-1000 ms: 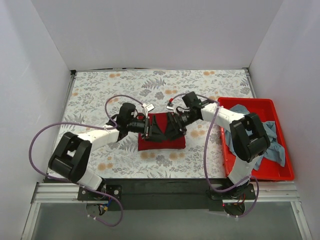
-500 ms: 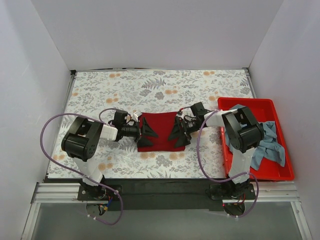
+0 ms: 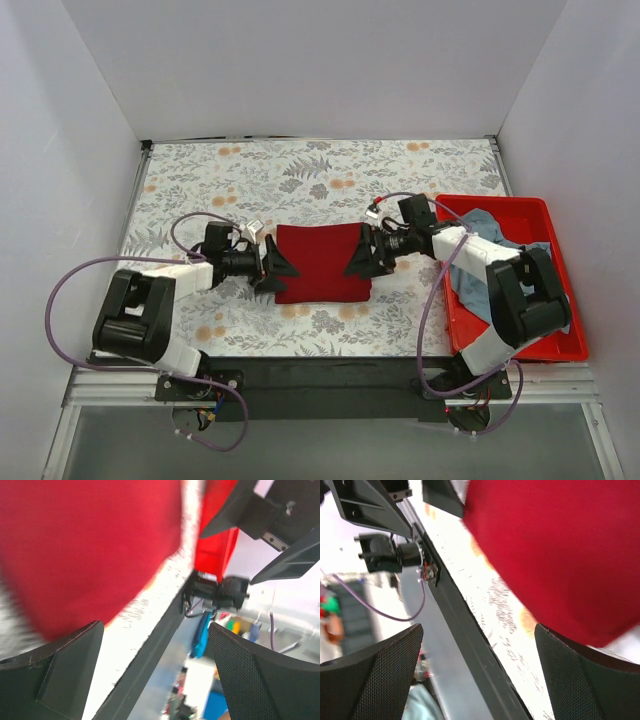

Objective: Fold and stack the t-shirts
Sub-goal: Fold the tshirt

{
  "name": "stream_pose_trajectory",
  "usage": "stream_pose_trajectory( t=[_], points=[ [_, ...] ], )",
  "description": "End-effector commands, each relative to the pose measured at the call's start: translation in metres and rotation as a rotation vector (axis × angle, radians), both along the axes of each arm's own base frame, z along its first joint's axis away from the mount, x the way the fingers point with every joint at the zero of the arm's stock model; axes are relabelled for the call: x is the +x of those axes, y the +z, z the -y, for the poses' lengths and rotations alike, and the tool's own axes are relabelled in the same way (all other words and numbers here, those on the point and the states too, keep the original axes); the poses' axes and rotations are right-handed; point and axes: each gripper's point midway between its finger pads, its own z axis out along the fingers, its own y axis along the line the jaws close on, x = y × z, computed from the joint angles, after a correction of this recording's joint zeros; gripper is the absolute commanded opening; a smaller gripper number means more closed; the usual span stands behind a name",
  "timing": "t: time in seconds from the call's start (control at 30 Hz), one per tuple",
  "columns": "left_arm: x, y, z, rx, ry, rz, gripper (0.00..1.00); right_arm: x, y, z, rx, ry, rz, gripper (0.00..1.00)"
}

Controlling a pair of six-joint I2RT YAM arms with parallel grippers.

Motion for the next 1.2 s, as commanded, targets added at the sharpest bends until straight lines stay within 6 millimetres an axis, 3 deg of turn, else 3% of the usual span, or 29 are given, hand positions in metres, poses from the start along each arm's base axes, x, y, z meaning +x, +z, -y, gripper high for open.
stream_pose_trajectory(
  t=[0.0,0.07,0.17,0.23,0.33,0.43,0.47,0.5,0.6,0.63,0.73,0.87,0.93,0.97,1.03,1.07,1.17],
  points=[
    [-0.011,0.030,0.019,-0.021,-0.088,0.120,0.86,-0.031,0.010,-0.018,0.013,0.114,0.078,0.98],
    [-0.018,0.028,0.030,-0.019,-0.101,0.087,0.86,-0.040,0.001,-0.022,0.007,0.131,0.059,0.98],
    [-0.019,0.005,0.030,0.007,-0.073,0.011,0.86,-0.032,-0.024,-0.024,-0.019,0.133,-0.002,0.98],
    [-0.015,-0.016,0.027,0.043,-0.063,-0.025,0.85,-0.025,-0.035,-0.019,-0.029,0.122,-0.027,0.98],
    [-0.003,-0.032,0.020,0.066,-0.054,-0.042,0.85,-0.021,-0.061,-0.007,-0.100,0.113,-0.067,0.98],
    [0.000,-0.038,0.011,0.099,-0.068,-0.058,0.84,-0.023,-0.071,0.008,-0.144,0.076,-0.101,0.98],
    [0.003,-0.035,0.007,0.092,-0.063,-0.051,0.83,-0.023,-0.068,0.010,-0.139,0.081,-0.096,0.98],
    [0.006,-0.027,0.006,0.077,-0.072,-0.036,0.82,-0.009,-0.055,0.007,-0.118,0.082,-0.060,0.98],
    [0.009,0.027,0.018,-0.053,-0.201,0.155,0.81,0.013,-0.009,-0.003,-0.081,0.139,0.055,0.98],
    [0.028,0.053,0.024,-0.058,-0.210,0.268,0.82,0.037,0.024,-0.015,-0.032,0.139,0.152,0.98],
    [0.064,0.092,0.034,-0.090,-0.191,0.397,0.84,0.072,0.069,-0.029,0.024,0.143,0.319,0.98],
    [0.113,0.080,0.046,-0.091,-0.110,0.371,0.83,0.117,0.046,-0.039,0.005,0.129,0.332,0.98],
    [0.130,0.062,0.049,-0.090,-0.064,0.314,0.83,0.133,0.037,-0.040,0.018,0.110,0.296,0.98],
    [0.143,0.066,0.051,-0.095,-0.050,0.336,0.82,0.145,0.025,-0.039,0.018,0.096,0.270,0.98],
    [0.158,0.049,0.053,-0.096,-0.018,0.281,0.81,0.154,0.015,-0.037,0.026,0.086,0.242,0.98],
    [0.166,0.047,0.053,-0.099,-0.009,0.282,0.81,0.158,0.001,-0.033,0.023,0.072,0.202,0.98],
    [0.174,0.023,0.050,-0.080,0.022,0.231,0.81,0.166,-0.020,-0.021,0.022,0.034,0.151,0.98]
  ],
)
